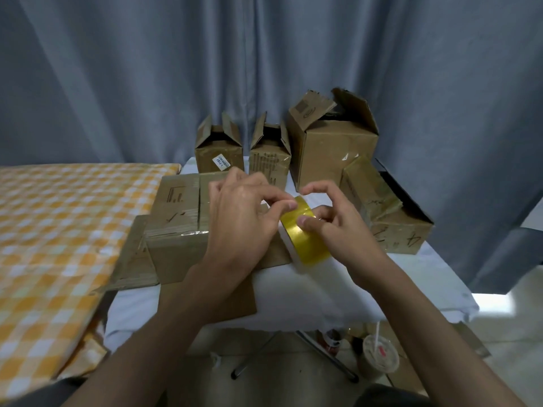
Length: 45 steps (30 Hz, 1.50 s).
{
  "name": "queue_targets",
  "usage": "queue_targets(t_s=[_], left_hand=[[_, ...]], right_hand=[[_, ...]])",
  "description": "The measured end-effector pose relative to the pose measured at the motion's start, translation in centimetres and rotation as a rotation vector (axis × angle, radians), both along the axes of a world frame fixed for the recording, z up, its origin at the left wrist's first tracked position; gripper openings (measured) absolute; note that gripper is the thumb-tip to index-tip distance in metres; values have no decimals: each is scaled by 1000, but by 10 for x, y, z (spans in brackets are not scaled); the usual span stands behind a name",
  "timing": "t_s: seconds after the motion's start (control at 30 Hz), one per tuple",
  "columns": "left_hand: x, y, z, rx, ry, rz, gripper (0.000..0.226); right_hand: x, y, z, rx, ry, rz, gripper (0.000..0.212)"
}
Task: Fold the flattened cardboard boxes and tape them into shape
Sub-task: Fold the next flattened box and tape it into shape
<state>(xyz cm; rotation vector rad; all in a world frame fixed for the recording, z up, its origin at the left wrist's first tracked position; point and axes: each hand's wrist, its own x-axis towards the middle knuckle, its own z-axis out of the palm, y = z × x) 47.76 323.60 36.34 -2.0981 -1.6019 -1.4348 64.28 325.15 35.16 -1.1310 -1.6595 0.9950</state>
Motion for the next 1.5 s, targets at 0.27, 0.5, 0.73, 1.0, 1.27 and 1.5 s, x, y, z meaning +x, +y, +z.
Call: queue_targets(t_s=[0.27, 0.5, 0.73, 1.0, 1.27, 1.5], left_hand=[[-15, 7, -2, -200, 21, 118, 11], [-17, 15, -10, -261, 220, 99, 26], [-30, 17, -15, -275, 257, 95, 36], [-77, 0, 0, -265, 142, 139, 32], [-138, -34, -11, -129, -81, 271, 16], [-154, -53, -23, -229, -316, 302, 16]], right_hand=[[-1, -3, 0, 42, -148, 89, 19], [0, -9, 6, 133, -187, 151, 18], [2, 10, 4, 182, -252, 88, 47], [-10, 46, -36, 295, -827, -68, 45], [-40, 42, -28, 405, -732, -262, 24], [-80, 4, -12, 379, -327, -206, 16]])
